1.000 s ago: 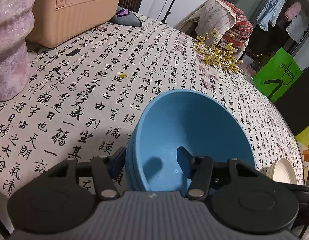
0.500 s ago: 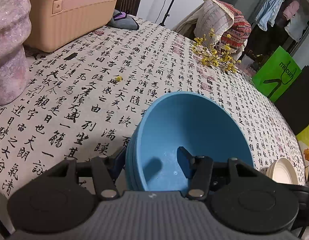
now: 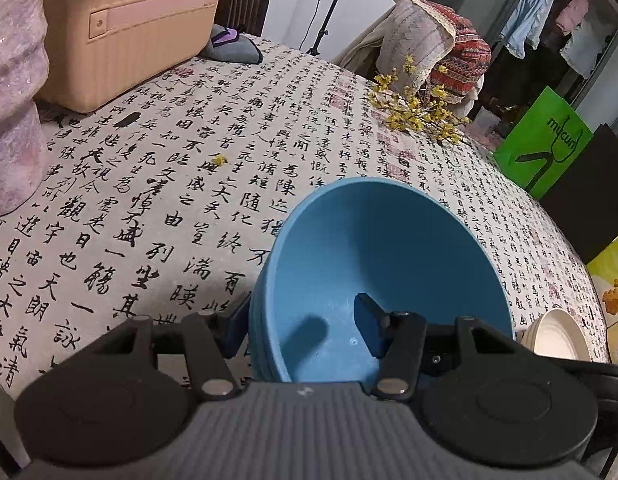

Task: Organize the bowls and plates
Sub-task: 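Carry the stacked blue bowls toward the cream plate stack with both grippers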

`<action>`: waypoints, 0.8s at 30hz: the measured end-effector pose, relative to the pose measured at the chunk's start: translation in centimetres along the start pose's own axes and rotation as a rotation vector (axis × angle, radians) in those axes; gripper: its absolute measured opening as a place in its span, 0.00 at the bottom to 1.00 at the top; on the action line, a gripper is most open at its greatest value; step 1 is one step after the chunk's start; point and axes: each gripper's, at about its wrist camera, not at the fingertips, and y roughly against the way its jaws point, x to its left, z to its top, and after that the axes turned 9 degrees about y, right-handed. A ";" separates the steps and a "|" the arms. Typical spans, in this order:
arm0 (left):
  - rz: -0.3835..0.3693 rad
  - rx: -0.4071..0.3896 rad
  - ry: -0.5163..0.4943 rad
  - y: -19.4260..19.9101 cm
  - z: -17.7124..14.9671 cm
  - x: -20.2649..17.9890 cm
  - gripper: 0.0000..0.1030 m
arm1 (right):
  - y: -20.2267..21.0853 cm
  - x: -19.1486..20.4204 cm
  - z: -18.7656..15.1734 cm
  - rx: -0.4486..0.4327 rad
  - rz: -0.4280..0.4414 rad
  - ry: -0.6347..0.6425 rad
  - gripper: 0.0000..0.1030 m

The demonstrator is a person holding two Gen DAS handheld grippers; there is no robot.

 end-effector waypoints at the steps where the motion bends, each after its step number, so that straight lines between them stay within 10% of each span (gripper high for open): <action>1: -0.001 -0.001 -0.002 0.1 0.0 -0.1 0.55 | 0.2 0.0 -0.1 -0.002 -0.001 0.003 0.37; 24: -0.034 -0.006 -0.043 0.6 -1.4 -4.0 0.55 | 4.3 -2.1 -0.8 -0.052 -0.018 -0.010 0.37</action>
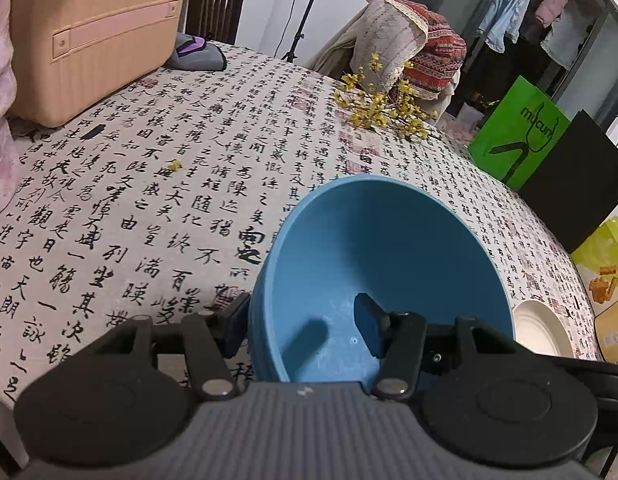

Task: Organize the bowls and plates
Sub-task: 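Carry the stacked blue bowls toward the cream plate stack with both grippers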

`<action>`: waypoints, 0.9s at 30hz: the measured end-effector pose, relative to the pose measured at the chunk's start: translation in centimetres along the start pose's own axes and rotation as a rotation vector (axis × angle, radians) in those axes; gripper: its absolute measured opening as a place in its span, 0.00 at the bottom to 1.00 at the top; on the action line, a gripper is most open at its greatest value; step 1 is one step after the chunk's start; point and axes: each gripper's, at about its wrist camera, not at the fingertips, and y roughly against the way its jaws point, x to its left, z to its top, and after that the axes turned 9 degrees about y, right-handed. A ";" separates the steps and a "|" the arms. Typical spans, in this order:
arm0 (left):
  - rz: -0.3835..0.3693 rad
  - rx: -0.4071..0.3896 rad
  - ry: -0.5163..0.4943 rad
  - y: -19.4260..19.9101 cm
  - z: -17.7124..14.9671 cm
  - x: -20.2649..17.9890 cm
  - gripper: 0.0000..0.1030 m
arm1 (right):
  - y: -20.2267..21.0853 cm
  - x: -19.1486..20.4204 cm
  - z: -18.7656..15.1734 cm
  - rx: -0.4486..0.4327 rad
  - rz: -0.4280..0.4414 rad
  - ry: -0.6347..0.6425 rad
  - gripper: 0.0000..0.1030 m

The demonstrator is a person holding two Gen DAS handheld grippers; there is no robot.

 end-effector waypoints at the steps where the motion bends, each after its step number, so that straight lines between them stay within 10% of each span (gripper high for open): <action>1: -0.001 0.001 -0.001 0.0 -0.1 -0.2 0.55 | 0.0 -0.1 0.0 -0.001 -0.001 -0.001 0.37; 27: -0.037 0.005 -0.066 -0.2 -1.6 -5.3 0.55 | 3.6 -4.1 0.0 -0.057 -0.017 -0.038 0.37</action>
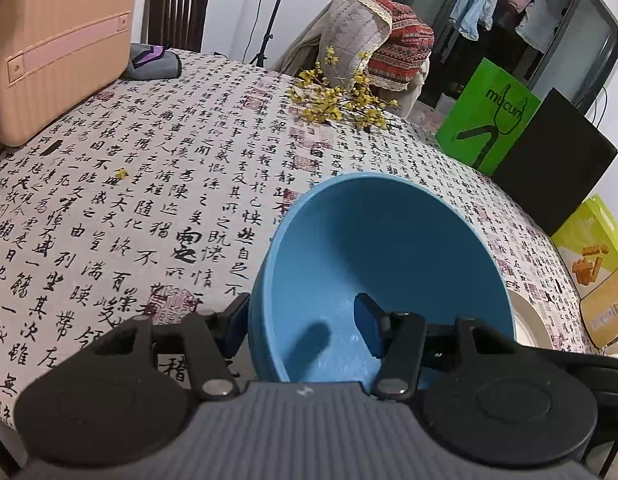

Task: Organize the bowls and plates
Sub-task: 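Carry the stacked blue bowls toward the cream plate stack with both grippers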

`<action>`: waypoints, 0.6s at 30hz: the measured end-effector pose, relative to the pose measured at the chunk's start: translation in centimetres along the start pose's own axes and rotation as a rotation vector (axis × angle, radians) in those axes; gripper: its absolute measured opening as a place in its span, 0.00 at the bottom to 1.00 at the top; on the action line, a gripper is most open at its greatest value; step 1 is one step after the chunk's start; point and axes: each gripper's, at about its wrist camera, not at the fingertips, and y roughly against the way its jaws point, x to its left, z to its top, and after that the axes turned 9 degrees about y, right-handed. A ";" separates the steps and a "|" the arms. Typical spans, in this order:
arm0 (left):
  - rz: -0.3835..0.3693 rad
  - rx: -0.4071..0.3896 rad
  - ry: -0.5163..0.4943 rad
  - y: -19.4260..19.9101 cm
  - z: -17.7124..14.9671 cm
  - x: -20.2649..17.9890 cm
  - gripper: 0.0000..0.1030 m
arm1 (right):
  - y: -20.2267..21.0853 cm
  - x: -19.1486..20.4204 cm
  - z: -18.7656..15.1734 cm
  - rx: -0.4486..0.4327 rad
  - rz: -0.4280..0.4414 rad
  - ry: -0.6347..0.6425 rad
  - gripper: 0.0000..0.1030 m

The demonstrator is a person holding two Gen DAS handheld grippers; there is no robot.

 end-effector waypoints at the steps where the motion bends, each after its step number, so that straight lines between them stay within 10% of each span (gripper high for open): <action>1: -0.001 0.001 -0.002 0.0 -0.1 -0.2 0.55 | 0.1 -0.2 0.0 -0.002 0.000 -0.002 0.37; 18: -0.032 0.014 -0.045 -0.5 -1.0 -3.6 0.55 | 2.6 -2.9 0.1 -0.048 -0.026 -0.040 0.37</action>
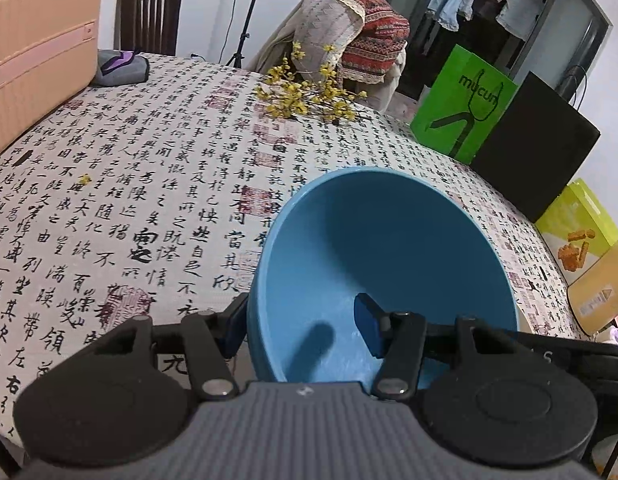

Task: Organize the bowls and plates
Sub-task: 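Carry the stacked blue bowls toward the cream plate stack with both grippers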

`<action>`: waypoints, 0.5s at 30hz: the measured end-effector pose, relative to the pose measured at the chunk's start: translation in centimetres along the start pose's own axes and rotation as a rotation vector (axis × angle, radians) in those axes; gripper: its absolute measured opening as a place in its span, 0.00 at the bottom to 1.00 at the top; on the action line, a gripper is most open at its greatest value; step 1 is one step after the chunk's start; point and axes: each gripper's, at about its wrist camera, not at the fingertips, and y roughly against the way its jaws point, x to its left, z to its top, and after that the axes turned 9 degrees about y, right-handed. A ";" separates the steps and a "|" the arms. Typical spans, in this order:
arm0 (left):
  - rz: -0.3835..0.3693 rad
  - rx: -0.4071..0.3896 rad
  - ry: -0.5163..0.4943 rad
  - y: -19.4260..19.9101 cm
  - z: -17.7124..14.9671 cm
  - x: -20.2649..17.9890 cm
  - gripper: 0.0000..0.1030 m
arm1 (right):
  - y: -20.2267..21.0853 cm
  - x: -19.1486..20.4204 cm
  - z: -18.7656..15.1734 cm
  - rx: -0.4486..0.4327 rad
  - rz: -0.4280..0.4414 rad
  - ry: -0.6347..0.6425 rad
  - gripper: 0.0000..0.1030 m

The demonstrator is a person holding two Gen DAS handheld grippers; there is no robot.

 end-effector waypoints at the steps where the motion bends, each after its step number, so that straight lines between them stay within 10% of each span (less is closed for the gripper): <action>1: -0.002 0.001 -0.002 -0.1 0.0 -0.2 0.55 | 0.2 -0.2 0.0 -0.004 -0.002 -0.003 0.37; 15: -0.034 0.016 -0.024 -0.7 -0.8 -2.7 0.55 | 2.4 -2.3 0.3 -0.048 -0.027 -0.030 0.37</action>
